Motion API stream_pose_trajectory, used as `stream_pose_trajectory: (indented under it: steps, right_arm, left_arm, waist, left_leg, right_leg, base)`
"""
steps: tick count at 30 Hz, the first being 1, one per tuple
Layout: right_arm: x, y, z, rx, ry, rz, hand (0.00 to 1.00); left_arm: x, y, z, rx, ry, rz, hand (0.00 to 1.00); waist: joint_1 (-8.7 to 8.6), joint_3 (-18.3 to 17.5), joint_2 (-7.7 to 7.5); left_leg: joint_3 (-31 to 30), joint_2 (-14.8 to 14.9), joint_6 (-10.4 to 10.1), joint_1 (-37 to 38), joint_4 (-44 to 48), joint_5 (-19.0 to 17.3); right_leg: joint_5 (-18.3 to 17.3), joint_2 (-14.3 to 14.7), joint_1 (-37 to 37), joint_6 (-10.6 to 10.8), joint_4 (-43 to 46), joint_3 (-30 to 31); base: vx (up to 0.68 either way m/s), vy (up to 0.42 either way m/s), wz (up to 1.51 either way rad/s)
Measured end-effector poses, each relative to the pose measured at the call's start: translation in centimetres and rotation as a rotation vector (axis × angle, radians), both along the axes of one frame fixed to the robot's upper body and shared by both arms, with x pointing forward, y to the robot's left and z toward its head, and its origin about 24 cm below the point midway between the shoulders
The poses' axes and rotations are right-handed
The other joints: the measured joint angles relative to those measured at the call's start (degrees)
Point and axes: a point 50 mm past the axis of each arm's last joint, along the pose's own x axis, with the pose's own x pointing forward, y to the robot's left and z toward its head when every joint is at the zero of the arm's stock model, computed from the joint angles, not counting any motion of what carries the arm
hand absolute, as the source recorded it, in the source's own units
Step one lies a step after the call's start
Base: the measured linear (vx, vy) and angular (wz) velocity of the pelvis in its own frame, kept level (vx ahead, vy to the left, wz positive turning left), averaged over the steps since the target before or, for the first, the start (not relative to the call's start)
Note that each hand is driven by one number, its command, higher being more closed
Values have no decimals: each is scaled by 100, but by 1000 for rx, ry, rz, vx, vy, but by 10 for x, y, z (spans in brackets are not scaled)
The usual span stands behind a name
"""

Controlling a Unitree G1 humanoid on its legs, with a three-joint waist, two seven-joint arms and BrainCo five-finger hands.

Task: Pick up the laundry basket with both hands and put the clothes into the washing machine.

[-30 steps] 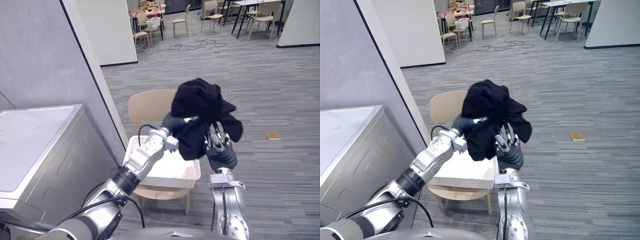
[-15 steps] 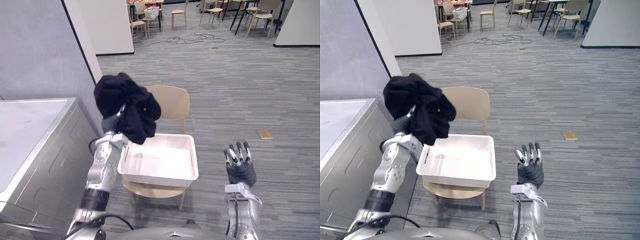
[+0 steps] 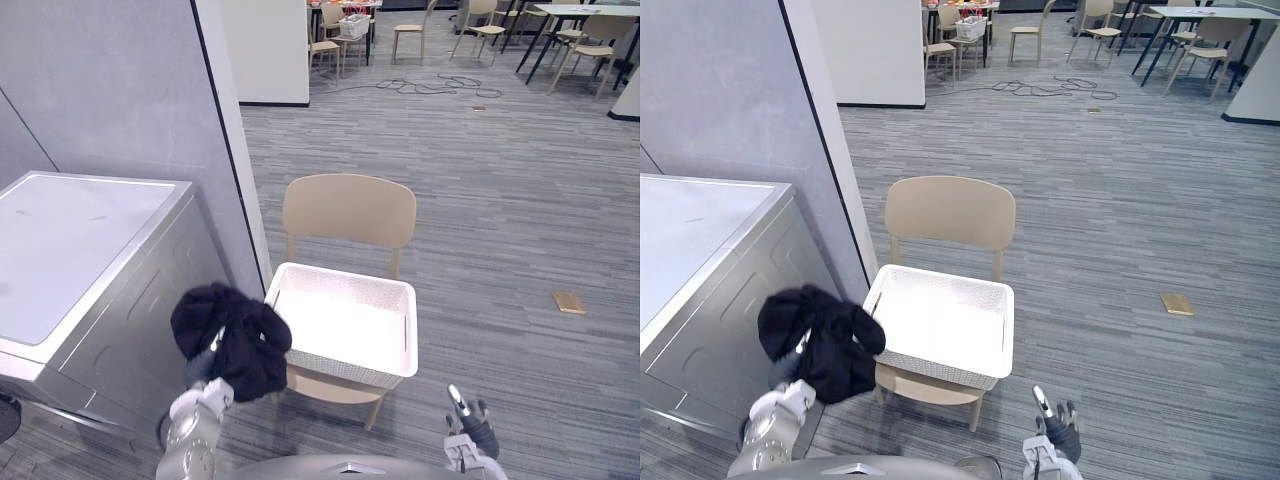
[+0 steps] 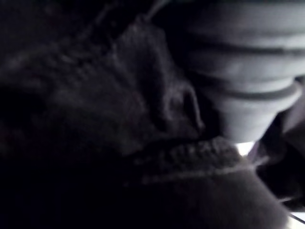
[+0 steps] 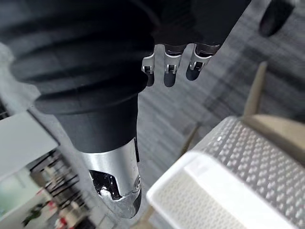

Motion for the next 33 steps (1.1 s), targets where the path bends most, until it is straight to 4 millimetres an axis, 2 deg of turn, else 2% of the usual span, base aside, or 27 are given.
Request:
stream_pose_trajectory:
  steps: [1, 2, 6, 8, 10, 12, 15, 17, 19, 24, 28, 29, 31, 32, 33]
  right_arm:
    - [-10, 1, -11, 22, 65, -15, 0]
    - [-23, 3, -25, 54, 154, -34, 0]
    - [-71, 7, -52, 152, 374, -151, 0]
    - [-90, 12, -59, 201, 459, -204, 0]
    - [-92, 16, -63, 221, 501, -190, 0]
    - [-95, 18, -65, 191, 577, -104, 0]
    - [-85, 20, -67, 184, 594, -32, 0]
    - [-70, 17, -67, 163, 578, 22, 0]
    - [-62, 16, -68, 156, 572, 44, 0]
    - [-52, 18, -68, 125, 568, 129, 0]
    - [-35, 24, -67, 80, 554, 274, 0]
    - [-30, 24, -67, 59, 555, 327, 0]
    - [-23, 23, -66, 44, 546, 342, 0]
    - [-16, 23, -65, 41, 531, 344, 0]
    - [-7, 22, -64, 32, 509, 346, 0]
  left_arm:
    - [-15, 3, -14, -3, 89, 10, 100]
    - [-40, 6, -34, -9, 232, 27, 100]
    - [-96, 13, -61, -63, 481, 159, 100]
    - [-104, 18, -65, -69, 519, 224, 100]
    - [-106, 19, -66, -68, 536, 233, 100]
    - [-110, 22, -67, -52, 559, 233, 100]
    - [-112, 21, -68, -50, 576, 225, 100]
    - [-115, 21, -70, -50, 603, 218, 100]
    - [-116, 23, -71, -33, 620, 193, 100]
    - [-114, 25, -71, -15, 630, 184, 100]
    - [-90, 33, -66, 14, 548, 181, 100]
    - [-78, 34, -63, 12, 503, 186, 100]
    - [-69, 34, -61, 3, 467, 207, 100]
    - [-63, 35, -60, -3, 445, 223, 100]
    - [-58, 39, -58, -7, 426, 252, 100]
  waist:
    - [7, -6, -11]
    - [38, -18, -35]
    - [200, -42, -93]
    - [249, -83, -126]
    - [257, -87, -146]
    - [259, -92, -156]
    - [260, -96, -158]
    - [265, -92, -161]
    - [286, -90, -163]
    - [292, -4, -125]
    - [325, 341, -314]
    - [362, 420, -354]
    - [417, 491, -400]
    - [411, 548, -486]
    - [362, 727, -510]
  left_leg:
    - [-38, 3, 0, 6, 0, -1]
    - [-90, 6, -2, 4, -8, -3]
    - [-142, 5, -36, -6, -58, 9]
    - [-188, -7, -60, -1, -175, 77]
    - [-270, -28, -67, 4, -279, 138]
    - [-295, -40, -74, 93, -389, 210]
    - [-296, -43, -75, 146, -429, 216]
    - [-290, -44, -74, 177, -438, 214]
    - [-283, -40, -73, 201, -437, 212]
    - [-448, -39, -65, 162, -370, 211]
    - [-1160, -43, -57, -369, 102, 230]
    - [-1474, -62, -54, -758, 321, 255]
    - [-1703, -67, -52, -1129, 459, 306]
    - [-1667, 8, 17, -1289, 454, 317]
    - [-1433, 238, -83, -1454, 1039, 111]
  right_leg:
    - [-27, -8, 36, -23, 0, -70]
    - [-53, -6, 67, -25, 3, -100]
    - [-83, -14, 92, -30, -27, -203]
    - [-82, -13, 96, -30, -68, -244]
    - [-79, -14, 108, -30, -93, -287]
    - [-72, -6, 155, -23, -116, -319]
    - [-72, 4, 199, -22, -152, -330]
    - [-71, 17, 212, -23, -169, -305]
    - [-71, 33, 224, -23, -169, -270]
    - [-98, 18, 301, -49, -129, -403]
    - [-517, -139, 231, -125, 508, -1027]
    - [-784, -232, -23, -148, 916, -1254]
    - [-982, -325, -330, -254, 1380, -1417]
    - [-1020, -455, -460, -289, 1537, -1591]
    - [-989, -540, -421, -318, 1595, -1777]
  base:
    - [8, -18, 21]
    - [10, -17, 18]
    - [17, -10, 9]
    - [26, -13, 14]
    - [25, -13, 15]
    - [34, -5, 4]
    - [11, -2, 0]
    - [0, -3, -4]
    - [-3, -3, -4]
    - [-26, -9, 14]
    - [-105, -57, 92]
    - [-178, -99, 118]
    - [-146, -102, 84]
    - [-73, -102, 70]
    - [-48, -102, 53]
